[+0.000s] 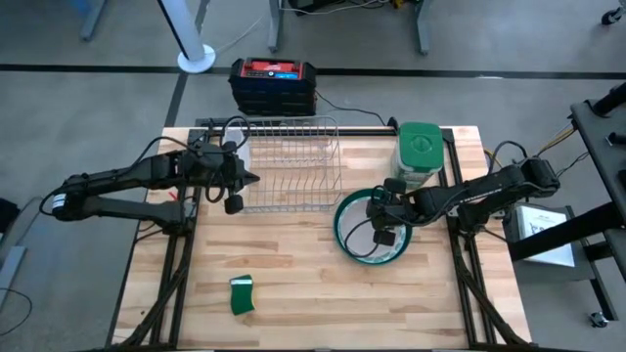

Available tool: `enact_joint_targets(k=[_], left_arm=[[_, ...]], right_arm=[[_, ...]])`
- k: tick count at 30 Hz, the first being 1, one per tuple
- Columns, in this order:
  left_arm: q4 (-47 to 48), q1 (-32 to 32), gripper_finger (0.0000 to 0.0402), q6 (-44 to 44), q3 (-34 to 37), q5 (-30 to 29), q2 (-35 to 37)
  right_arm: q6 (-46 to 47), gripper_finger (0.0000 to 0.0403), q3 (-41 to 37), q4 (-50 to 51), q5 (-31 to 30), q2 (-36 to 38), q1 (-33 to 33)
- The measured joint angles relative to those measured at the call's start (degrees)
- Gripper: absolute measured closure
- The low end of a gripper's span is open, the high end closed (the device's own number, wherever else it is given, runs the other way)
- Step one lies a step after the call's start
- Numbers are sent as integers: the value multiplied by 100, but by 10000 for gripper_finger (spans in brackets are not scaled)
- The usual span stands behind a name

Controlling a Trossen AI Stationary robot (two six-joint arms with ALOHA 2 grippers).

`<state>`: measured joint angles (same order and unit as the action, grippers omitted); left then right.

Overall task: Sort dishes
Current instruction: Put the white plate on the dish rack

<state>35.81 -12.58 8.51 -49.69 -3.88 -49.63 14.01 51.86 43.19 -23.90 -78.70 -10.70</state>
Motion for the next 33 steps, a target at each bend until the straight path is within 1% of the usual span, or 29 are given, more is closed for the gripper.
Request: enact_joint_targets(k=[5, 17, 20, 25, 33], left_arm=[[0, 0, 401, -7, 0, 0, 0], [-9, 0, 401, -21, 0, 0, 0], [-26, 0, 401, -21, 0, 0, 0], [-51, 0, 401, -12, 0, 0, 0], [-72, 0, 401, -4, 0, 0, 0]], right_arm=[[-65, 269, -70, 3, 0, -4, 0], [-49, 251, -284, -33, -15, -8, 28], [32, 253, -300, -34, -166, -9, 121], [-45, 261, -356, -141, -162, -19, 370], [-362, 271, -652, -742, 36, -22, 774]])
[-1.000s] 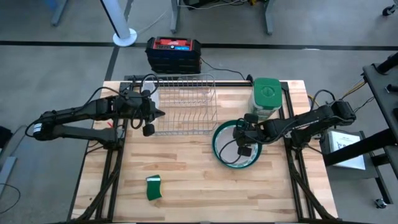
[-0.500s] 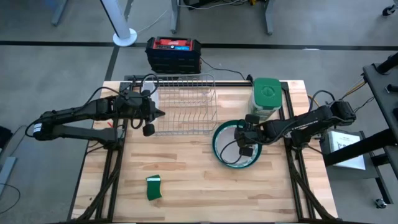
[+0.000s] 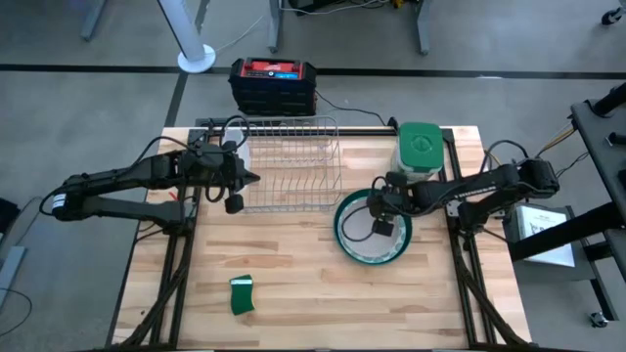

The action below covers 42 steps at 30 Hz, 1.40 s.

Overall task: Sort dishes
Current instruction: Put the white plate on the dish rack

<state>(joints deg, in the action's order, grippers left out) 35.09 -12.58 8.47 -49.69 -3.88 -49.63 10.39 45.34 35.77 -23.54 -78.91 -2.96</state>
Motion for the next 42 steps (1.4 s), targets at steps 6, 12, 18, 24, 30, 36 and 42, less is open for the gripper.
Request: enact_joint_targets(k=[6, 12, 18, 24, 30, 36, 42], left_arm=[[2, 0, 401, 0, 0, 0, 0], [4, 0, 401, 2, 0, -1, 0], [4, 0, 401, 3, 0, -2, 0], [-28, 0, 401, 4, 0, -2, 0], [-105, 0, 401, 4, 0, -3, 0], [-120, 0, 401, 4, 0, -2, 0], [-200, 0, 401, 50, 0, -3, 0]], right_arm=[[-179, 279, -113, -279, 268, 0, 269], [-347, 292, -244, -559, 404, 0, 443], [-408, 309, -421, -693, 460, -2, 517], [-527, 343, -507, -913, 448, -2, 517], [-617, 391, -511, -979, 441, -2, 514], [-601, 399, -494, -943, 437, 45, 513], [-662, 401, -337, -904, 412, 205, 513]])
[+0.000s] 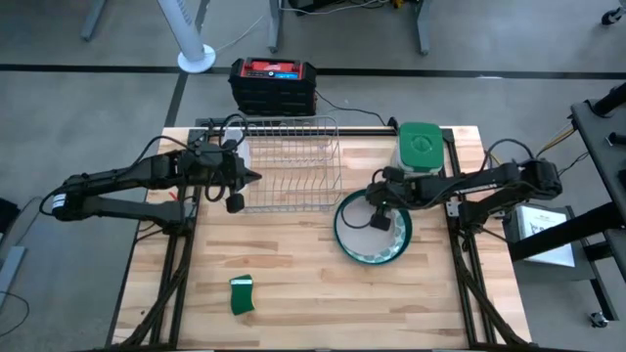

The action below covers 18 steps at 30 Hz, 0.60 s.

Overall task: Sort dishes
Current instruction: Put the white plate on the dish rack

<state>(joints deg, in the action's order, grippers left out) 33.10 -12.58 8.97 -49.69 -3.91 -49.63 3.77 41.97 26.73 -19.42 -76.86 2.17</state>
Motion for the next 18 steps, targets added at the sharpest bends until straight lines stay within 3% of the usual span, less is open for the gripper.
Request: enact_joint_targets(k=[8, 18], left_arm=[[-142, 0, 401, 292, 0, -2, 9], [-412, -4, 401, 1876, 0, -230, 22]], right_arm=[[-213, 403, 234, 460, -15, 601, -8], [-1492, 403, 777, 698, -143, 2103, -17]])
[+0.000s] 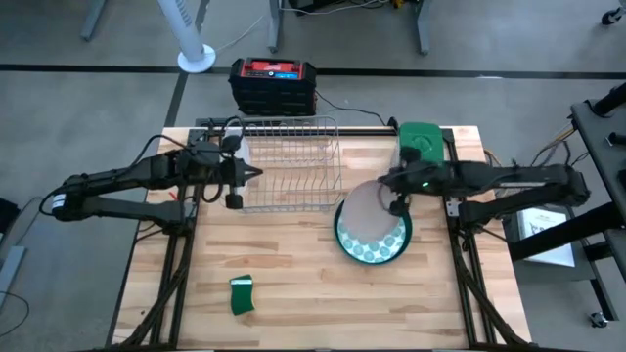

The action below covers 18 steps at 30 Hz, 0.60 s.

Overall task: Sort dishes
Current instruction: Put the white plate on the dish rack

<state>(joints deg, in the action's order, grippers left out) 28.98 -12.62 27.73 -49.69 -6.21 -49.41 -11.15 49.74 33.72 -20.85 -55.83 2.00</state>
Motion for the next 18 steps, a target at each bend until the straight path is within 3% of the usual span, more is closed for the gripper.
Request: enact_joint_targets(k=[2, 4, 9, 12, 18], left_arm=[[-91, -7, 401, 23, 0, -214, 24], [-93, -22, 401, -62, 0, -787, 45], [-134, -24, 401, -315, 0, -2329, 63], [-349, -23, 401, -449, 0, -3405, 71], [-520, -24, 401, -573, -11, -5196, 76]], right_arm=[[-453, 403, 130, -177, -338, 205, 1], [-1282, 403, 180, -618, -672, 328, 43], [-4656, 403, 98, -2691, -602, 241, 301], [-5938, 403, 89, -3841, 52, -32, 757], [-6914, 403, 371, -4692, 1980, -823, 1837]])
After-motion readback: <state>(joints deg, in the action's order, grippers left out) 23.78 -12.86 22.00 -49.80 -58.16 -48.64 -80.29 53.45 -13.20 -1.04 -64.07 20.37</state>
